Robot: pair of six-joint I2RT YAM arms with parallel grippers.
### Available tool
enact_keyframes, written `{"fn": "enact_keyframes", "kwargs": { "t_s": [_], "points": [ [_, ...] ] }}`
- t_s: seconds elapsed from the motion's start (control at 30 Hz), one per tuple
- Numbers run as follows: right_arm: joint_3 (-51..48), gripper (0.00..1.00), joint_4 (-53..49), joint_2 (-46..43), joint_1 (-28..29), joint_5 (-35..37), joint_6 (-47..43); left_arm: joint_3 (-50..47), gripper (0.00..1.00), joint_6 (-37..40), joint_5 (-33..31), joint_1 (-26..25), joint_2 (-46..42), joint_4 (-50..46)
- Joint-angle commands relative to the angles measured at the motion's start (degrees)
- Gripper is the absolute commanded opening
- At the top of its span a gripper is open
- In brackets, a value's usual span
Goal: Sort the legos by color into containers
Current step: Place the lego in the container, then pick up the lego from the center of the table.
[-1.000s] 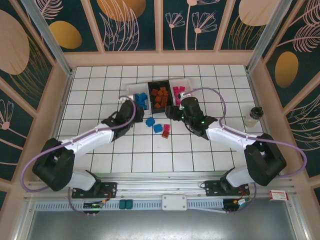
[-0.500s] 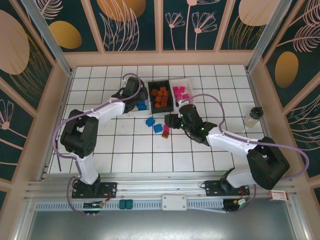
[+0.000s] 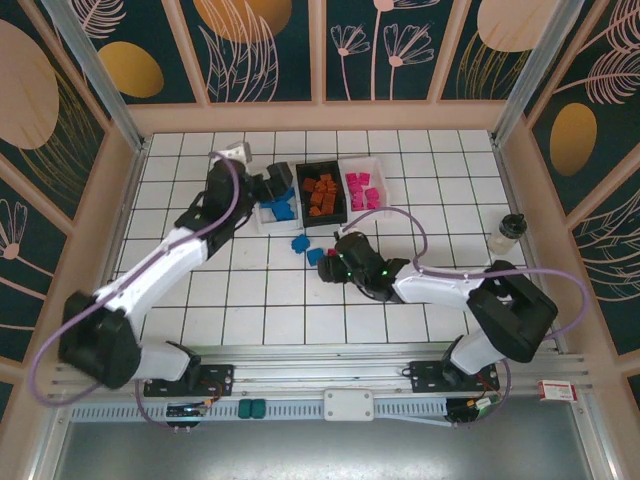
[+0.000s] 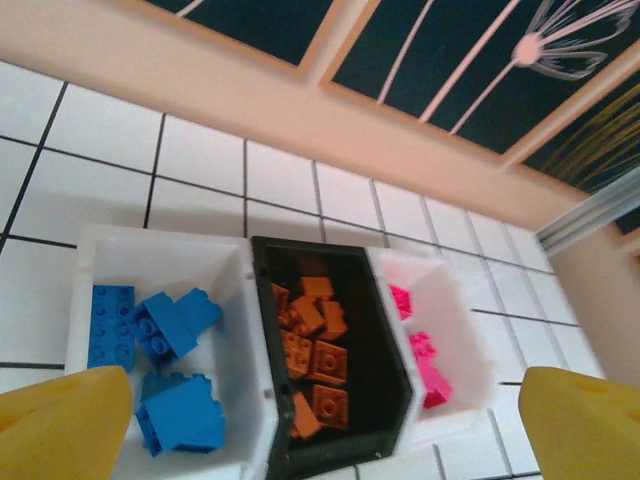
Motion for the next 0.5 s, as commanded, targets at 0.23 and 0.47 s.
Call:
{"fn": "enact_keyframes", "kwargs": {
  "t_s": [0.23,0.47],
  "points": [
    [1.92,0.67,2.91,8.55,1.29,6.94,8.15,-20.73,0.98,-6.31,-0.32,-0.54,-14.38,1.05],
    [1.87,0.6,5.61,10.32,1.12,5.92,8.09,-25.75,0.98,-7.9,-0.14,-0.55,-17.32,1.14]
  ]
}}
